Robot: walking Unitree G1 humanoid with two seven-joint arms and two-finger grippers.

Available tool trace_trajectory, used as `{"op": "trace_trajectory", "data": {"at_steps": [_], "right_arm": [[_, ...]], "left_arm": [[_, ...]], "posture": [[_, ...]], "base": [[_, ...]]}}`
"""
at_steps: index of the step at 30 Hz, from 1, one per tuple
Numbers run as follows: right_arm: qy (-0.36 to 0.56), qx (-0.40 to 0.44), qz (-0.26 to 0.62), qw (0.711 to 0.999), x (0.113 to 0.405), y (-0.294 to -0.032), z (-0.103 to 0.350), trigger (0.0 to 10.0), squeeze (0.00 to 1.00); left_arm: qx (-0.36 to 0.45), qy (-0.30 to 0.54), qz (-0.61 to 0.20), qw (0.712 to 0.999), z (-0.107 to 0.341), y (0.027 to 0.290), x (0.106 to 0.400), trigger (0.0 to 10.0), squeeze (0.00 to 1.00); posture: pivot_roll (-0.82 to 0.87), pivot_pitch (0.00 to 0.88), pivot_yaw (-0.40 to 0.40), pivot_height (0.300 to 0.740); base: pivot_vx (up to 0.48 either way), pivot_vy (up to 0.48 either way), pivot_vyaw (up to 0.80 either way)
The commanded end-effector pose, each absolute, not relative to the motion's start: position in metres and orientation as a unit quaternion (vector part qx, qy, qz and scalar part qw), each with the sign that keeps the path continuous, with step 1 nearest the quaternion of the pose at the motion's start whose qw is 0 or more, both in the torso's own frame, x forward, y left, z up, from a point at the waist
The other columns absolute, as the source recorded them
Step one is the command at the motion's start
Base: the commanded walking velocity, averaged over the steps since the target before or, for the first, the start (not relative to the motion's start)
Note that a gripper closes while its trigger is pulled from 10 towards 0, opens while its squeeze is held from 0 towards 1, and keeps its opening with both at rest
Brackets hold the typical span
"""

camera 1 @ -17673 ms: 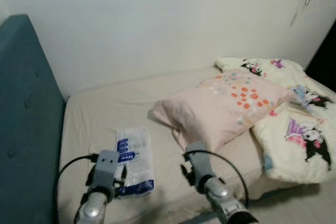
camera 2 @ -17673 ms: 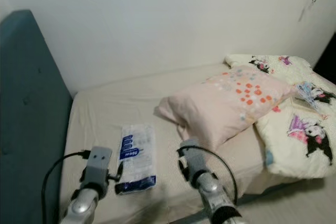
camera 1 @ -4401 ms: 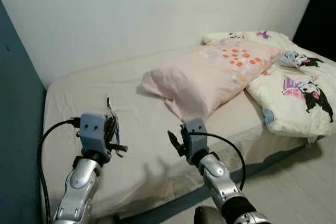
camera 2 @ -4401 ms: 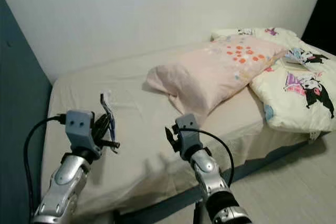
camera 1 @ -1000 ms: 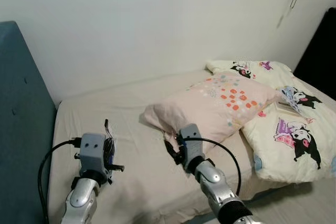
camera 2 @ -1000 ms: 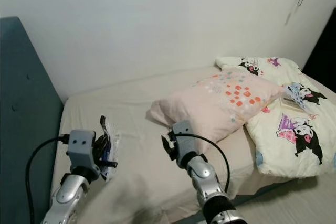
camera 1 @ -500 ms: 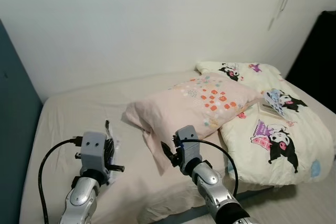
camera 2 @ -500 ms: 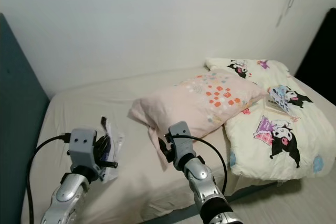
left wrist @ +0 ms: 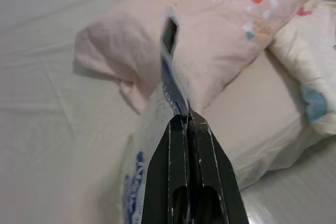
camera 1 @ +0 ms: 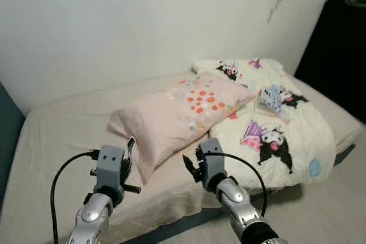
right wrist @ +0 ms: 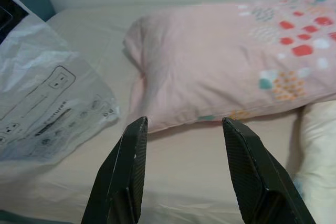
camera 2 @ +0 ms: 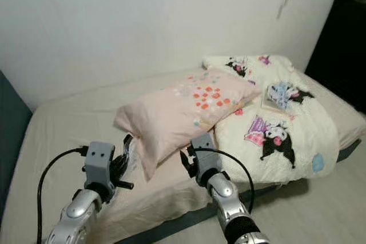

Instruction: Clean up the room

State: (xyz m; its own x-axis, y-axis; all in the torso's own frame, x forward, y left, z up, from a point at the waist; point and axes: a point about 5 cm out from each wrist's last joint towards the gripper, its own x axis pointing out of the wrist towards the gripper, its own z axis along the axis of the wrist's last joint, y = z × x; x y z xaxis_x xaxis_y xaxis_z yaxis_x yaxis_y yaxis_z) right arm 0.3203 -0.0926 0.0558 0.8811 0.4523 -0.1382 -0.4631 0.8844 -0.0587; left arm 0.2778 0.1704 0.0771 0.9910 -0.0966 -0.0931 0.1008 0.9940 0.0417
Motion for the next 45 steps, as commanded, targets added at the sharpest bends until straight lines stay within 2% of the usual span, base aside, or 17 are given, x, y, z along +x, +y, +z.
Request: {"op": "trace_trajectory", "data": {"at_steps": [1,6,11,18,45], "right_arm": [[0.062,-0.038,0.239,0.968,0.319,-0.088,0.055,10.0,0.0],[0.062,-0.037,0.24,0.968,0.319,-0.088,0.055,10.0,0.0],[0.061,-0.033,0.241,0.968,0.319,-0.087,0.055,10.0,0.0],[0.059,-0.065,0.249,0.964,0.318,-0.084,0.054,10.0,0.0],[0.045,-0.067,0.259,0.963,0.319,-0.079,0.06,10.0,0.0]], "left_arm": [[0.031,0.047,-0.031,0.998,0.077,0.18,0.276,10.0,0.0],[0.032,0.041,-0.033,0.998,0.079,0.18,0.276,10.0,0.0],[-0.004,0.032,-0.017,0.999,0.078,0.181,0.275,10.0,0.0],[-0.003,0.042,0.001,0.999,0.072,0.183,0.272,10.0,0.0],[0.0,0.01,-0.016,1.0,0.084,0.176,0.275,10.0,0.0]], "posture": [[0.05,0.045,-0.022,0.74],[0.05,0.044,-0.022,0.74],[0.05,0.039,-0.023,0.74],[0.05,0.036,-0.024,0.74],[0.06,0.041,-0.029,0.74]], "base": [[0.0,0.0,0.0],[0.0,0.0,0.0],[0.0,0.0,0.0],[0.0,0.0,0.0],[0.0,0.0,0.78]]}}
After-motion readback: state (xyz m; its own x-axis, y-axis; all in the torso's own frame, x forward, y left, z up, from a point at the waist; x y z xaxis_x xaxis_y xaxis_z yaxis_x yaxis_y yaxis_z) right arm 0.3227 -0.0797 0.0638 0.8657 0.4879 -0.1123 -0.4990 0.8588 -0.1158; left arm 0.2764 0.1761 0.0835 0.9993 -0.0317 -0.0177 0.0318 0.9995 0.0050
